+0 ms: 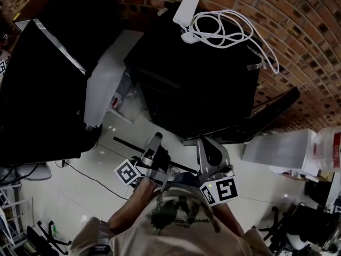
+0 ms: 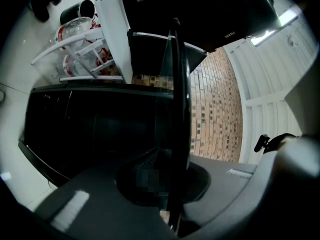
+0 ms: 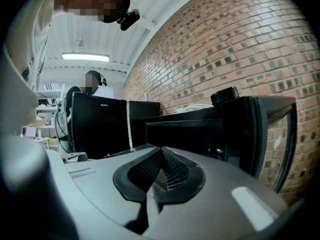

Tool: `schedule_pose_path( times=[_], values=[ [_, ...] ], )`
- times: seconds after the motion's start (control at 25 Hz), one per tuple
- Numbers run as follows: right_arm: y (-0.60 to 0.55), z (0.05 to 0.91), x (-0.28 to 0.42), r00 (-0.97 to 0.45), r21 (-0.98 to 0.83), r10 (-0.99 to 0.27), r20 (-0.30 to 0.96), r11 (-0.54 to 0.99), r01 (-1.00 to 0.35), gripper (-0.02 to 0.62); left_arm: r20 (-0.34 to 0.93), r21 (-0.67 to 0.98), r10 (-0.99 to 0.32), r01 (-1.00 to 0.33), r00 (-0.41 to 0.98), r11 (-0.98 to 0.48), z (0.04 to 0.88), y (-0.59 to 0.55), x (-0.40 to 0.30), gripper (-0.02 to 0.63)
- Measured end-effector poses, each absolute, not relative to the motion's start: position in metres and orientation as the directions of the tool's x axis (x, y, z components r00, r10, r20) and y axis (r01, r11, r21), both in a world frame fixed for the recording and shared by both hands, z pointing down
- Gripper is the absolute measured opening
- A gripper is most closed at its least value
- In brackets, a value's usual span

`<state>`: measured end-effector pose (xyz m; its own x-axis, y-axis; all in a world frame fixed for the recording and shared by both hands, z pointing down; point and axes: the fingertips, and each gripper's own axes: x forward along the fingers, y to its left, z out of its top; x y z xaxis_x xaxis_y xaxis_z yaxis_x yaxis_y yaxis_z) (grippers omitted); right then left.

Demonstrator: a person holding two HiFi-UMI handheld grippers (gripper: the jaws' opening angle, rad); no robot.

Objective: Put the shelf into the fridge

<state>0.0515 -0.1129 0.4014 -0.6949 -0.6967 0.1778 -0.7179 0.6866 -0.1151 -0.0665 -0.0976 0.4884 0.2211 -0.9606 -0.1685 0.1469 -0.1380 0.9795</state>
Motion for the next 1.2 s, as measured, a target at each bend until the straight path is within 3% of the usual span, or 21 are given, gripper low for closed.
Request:
schedule_pose_path(
  times=[1.2],
  values=[
    [-0.122,0.408,0.032,-0.658,-0.120,-0.729,0.189,0.648,-0.752,0.000,-0.165,0.979,-0.934,0.165,0.317,-0.117,0.503,-0.122,-0.073,0.012]
  ],
)
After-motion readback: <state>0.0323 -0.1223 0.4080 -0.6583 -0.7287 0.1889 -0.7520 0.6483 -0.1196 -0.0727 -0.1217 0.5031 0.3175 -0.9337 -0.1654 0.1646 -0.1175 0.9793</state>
